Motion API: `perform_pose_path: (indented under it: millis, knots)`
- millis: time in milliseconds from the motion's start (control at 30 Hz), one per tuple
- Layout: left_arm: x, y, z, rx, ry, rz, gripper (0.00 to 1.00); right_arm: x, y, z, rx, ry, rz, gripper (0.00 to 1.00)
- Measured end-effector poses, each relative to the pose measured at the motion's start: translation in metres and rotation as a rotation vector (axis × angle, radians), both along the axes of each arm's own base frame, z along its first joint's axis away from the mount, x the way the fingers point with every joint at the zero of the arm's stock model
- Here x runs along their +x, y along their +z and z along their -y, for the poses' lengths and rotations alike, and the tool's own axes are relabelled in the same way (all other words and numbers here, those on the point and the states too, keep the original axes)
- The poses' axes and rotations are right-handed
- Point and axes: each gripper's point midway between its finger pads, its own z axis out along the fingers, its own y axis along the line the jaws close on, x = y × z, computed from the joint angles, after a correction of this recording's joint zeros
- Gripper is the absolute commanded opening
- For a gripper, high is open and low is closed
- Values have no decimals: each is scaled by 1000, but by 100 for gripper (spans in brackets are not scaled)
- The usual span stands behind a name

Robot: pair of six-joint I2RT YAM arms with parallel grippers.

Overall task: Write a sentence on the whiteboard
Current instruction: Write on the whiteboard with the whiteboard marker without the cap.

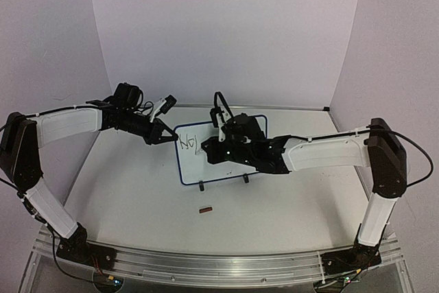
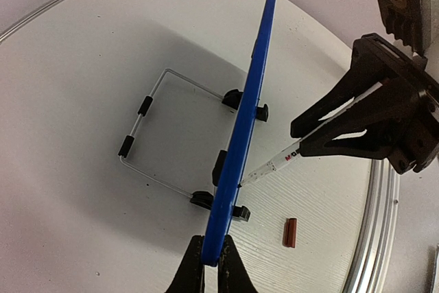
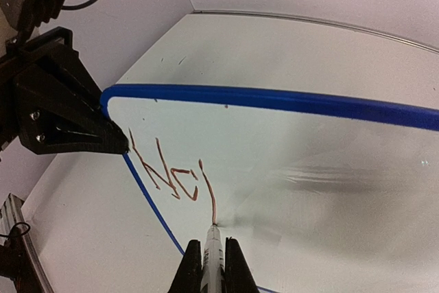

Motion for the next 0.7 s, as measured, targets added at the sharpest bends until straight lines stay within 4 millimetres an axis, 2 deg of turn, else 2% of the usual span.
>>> perform_pose_path:
  millis: [267, 333, 533, 600, 700]
  knots:
    - [0, 0, 0, 0, -1, 0, 0, -2, 3, 2, 4, 5, 0, 0]
    - [0, 0, 0, 0, -1, 0, 0, -4, 10, 5, 14, 5, 7, 0]
    - [0, 0, 0, 0, -1, 0, 0, -6, 56, 12, 101, -5, 71, 0]
    - [0, 0, 1, 0, -2, 0, 0, -5, 65, 12, 122, -12, 91, 0]
    - [0, 0, 1, 0, -2, 0, 0, -4, 66, 12, 124, -17, 99, 0]
